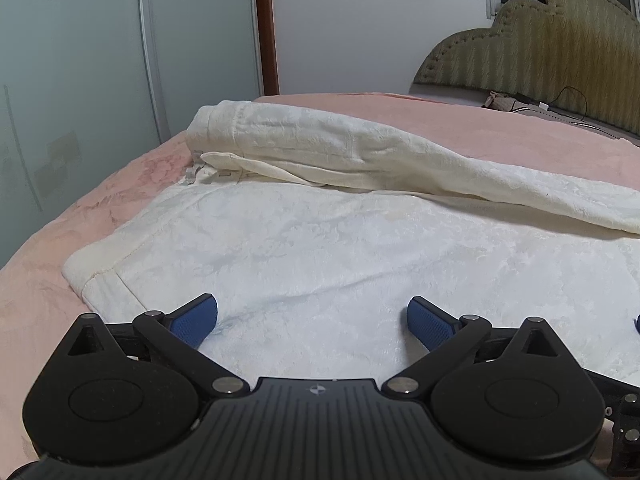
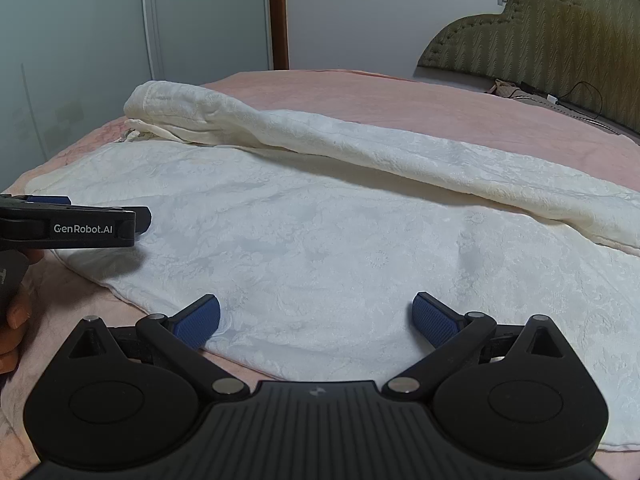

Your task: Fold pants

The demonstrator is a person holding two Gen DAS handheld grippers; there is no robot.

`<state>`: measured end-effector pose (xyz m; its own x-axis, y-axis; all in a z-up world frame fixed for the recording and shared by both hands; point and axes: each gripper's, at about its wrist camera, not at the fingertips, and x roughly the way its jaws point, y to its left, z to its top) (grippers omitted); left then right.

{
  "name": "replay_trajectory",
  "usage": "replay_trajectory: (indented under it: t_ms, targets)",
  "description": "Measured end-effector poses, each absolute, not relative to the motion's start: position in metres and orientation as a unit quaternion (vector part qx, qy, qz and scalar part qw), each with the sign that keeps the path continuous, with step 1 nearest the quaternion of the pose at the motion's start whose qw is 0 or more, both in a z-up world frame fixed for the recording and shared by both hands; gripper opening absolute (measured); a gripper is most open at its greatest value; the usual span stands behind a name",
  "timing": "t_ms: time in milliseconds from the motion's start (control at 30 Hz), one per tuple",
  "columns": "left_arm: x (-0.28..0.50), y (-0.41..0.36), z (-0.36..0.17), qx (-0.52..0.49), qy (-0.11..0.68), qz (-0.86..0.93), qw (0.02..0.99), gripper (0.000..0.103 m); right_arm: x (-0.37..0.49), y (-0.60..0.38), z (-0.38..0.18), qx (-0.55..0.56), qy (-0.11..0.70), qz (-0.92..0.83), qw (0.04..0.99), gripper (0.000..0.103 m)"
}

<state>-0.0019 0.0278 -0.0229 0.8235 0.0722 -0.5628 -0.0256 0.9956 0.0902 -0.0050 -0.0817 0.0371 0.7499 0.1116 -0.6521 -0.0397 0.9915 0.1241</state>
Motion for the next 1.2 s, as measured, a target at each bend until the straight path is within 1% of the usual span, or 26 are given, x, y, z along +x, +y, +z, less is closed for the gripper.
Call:
replay_trajectory:
  t_ms: [1200]
  targets:
    - [-0.0020,0.0268,-0.0241,0.037,0.301,0.026,0.953,0.103,-0.0054,-0.0817,0.0375,0.049,0.350,0.041,0.934,0.103]
